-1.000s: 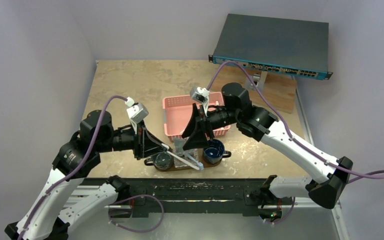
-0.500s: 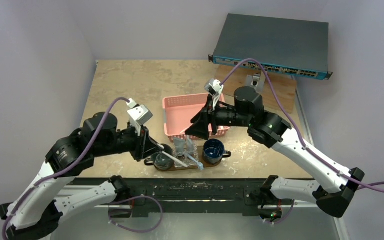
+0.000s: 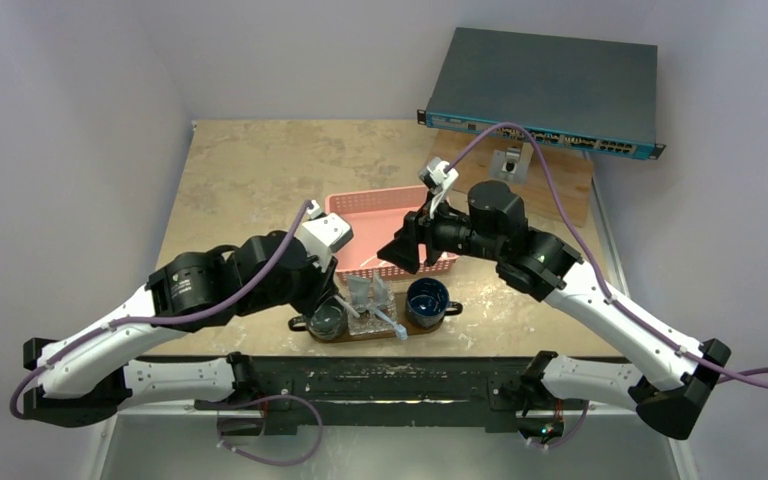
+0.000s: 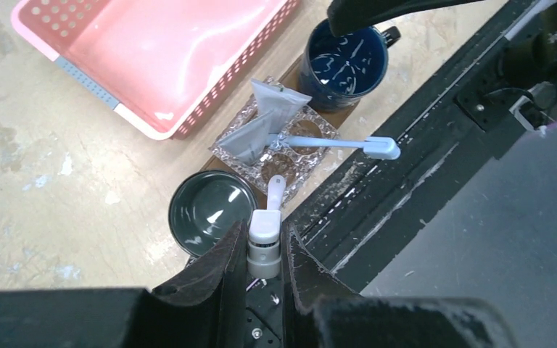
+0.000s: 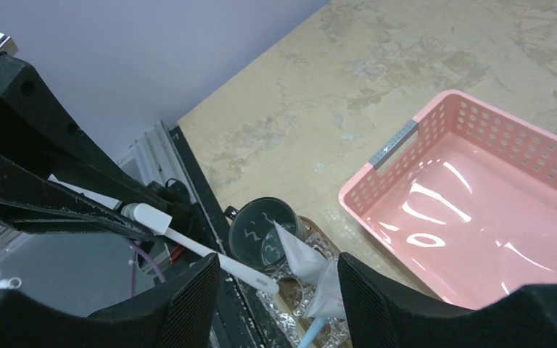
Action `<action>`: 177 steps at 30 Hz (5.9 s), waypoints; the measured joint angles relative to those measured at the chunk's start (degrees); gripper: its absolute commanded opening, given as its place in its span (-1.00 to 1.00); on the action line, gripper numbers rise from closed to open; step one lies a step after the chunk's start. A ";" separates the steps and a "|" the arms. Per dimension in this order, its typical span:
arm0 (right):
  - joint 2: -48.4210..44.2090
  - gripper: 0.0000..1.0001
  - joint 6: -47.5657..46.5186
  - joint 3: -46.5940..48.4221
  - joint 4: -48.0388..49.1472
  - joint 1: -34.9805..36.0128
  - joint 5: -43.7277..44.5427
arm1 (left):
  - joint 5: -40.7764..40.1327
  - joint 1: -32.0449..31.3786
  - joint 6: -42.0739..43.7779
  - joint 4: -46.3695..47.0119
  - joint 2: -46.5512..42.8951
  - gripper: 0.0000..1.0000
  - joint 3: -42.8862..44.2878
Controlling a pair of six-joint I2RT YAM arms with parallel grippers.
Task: Prepare toiletry sets of a toothbrush and toothpaste on the tray
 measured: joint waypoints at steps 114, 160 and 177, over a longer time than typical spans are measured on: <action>-4.22 0.33 2.62 -9.97 -0.07 0.00 6.16 | -14.58 -13.38 0.00 20.31 3.61 -0.29 -18.25; -1.16 0.65 0.96 2.16 -7.61 -24.81 30.47 | -0.81 37.83 10.69 18.51 -4.85 0.21 -7.72; -20.33 0.84 0.98 -8.76 -7.45 -25.55 30.86 | 8.20 45.62 7.56 20.92 -24.48 0.19 -20.59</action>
